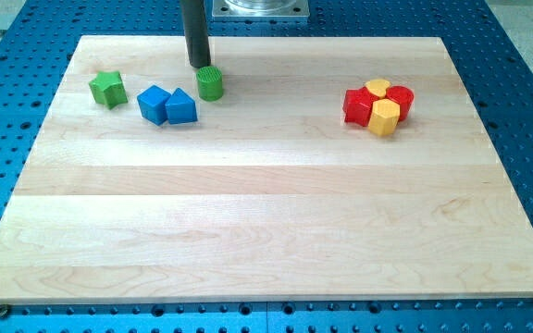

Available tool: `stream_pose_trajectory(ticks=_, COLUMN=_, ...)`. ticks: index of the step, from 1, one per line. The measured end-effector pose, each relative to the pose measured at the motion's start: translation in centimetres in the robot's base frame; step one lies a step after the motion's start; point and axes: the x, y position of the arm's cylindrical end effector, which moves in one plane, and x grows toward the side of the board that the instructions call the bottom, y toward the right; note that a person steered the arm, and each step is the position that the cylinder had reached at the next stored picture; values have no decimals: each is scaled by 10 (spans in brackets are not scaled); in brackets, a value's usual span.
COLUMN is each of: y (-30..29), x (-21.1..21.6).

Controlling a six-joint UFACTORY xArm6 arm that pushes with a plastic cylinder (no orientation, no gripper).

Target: Move the red star to the top left of the board

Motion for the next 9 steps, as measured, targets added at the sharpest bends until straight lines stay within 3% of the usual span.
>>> stream_pose_trajectory(ticks=1, y=2, x=6)
stream_pose_trajectory(ticks=3, y=130, x=75)
stream_pose_trajectory(ticks=4, y=214, x=75)
stream_pose_trajectory(ticks=5, y=276, x=48)
stream_pose_trajectory(ticks=6, y=321, x=58)
stream_pose_trajectory(ticks=7, y=324, x=66)
stream_pose_trajectory(ticks=8, y=262, x=122)
stream_pose_trajectory(ticks=9, y=221, x=143)
